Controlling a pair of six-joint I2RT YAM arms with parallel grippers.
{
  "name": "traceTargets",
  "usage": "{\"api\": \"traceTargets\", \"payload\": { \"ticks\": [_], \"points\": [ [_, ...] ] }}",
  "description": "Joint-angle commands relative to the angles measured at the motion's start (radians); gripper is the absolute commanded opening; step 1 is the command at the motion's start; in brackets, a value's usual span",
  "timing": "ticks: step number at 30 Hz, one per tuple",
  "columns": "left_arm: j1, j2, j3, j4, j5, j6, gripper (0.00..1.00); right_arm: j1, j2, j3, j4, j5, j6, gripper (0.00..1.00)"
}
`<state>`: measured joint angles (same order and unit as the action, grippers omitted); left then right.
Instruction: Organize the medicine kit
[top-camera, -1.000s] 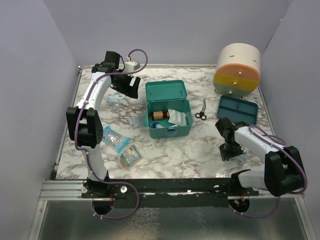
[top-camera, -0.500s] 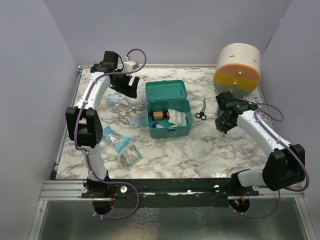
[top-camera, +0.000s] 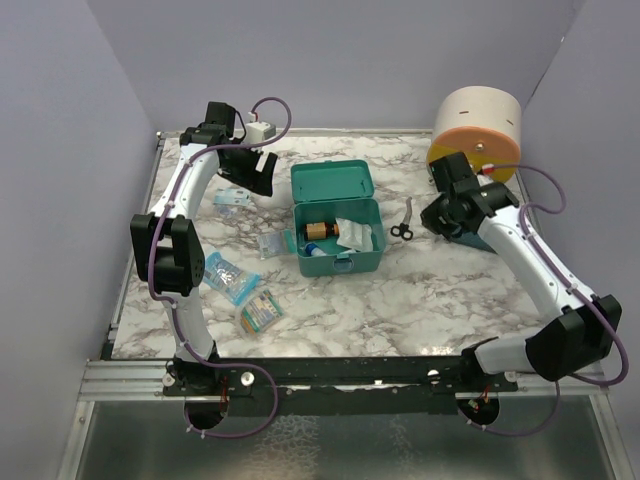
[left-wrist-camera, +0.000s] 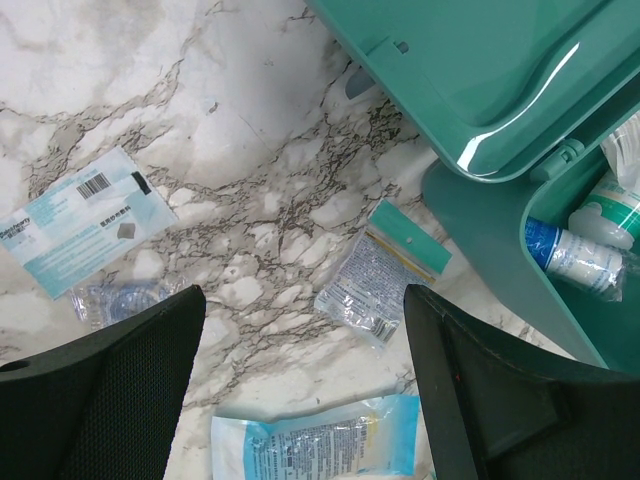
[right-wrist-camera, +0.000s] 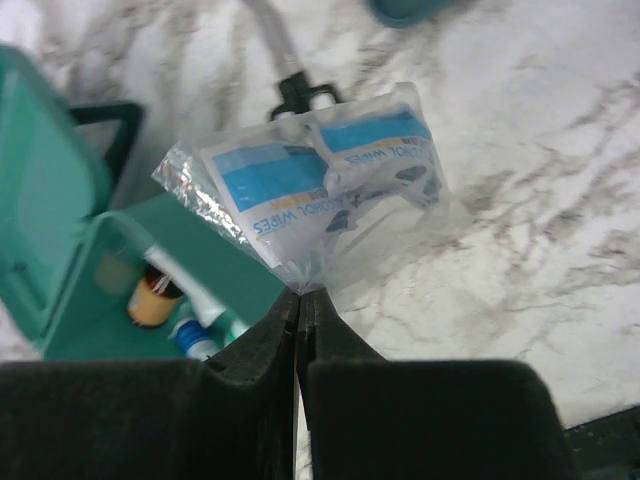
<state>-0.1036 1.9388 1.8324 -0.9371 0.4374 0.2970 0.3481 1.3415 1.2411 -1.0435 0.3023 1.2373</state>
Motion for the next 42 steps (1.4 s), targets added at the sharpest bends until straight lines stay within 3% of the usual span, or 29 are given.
{"api": "traceTargets", "payload": {
  "ticks": [1, 9, 20, 32, 42],
  "points": [
    [0.008, -0.025, 0.025, -0.012, 0.006, -0.009, 0.82, 0.056, 0.074, 0.168, 0.012, 0.007, -0.109, 0.01],
    [0.008, -0.028, 0.021, -0.011, 0.007, -0.013, 0.82, 0.165, 0.231, 0.413, 0.054, -0.054, -0.226, 0.01],
    [0.008, -0.026, 0.024, -0.011, 0.015, -0.014, 0.82, 0.296, 0.357, 0.502, 0.134, -0.148, -0.250, 0.01],
    [0.008, -0.021, 0.016, -0.010, 0.024, -0.020, 0.82, 0.322, 0.335, 0.388, 0.136, -0.187, -0.196, 0.01],
    [0.008, -0.031, 0.005, -0.011, 0.021, -0.022, 0.82, 0.321, 0.307, 0.278, 0.089, -0.112, -0.101, 0.01]
  ]
}}
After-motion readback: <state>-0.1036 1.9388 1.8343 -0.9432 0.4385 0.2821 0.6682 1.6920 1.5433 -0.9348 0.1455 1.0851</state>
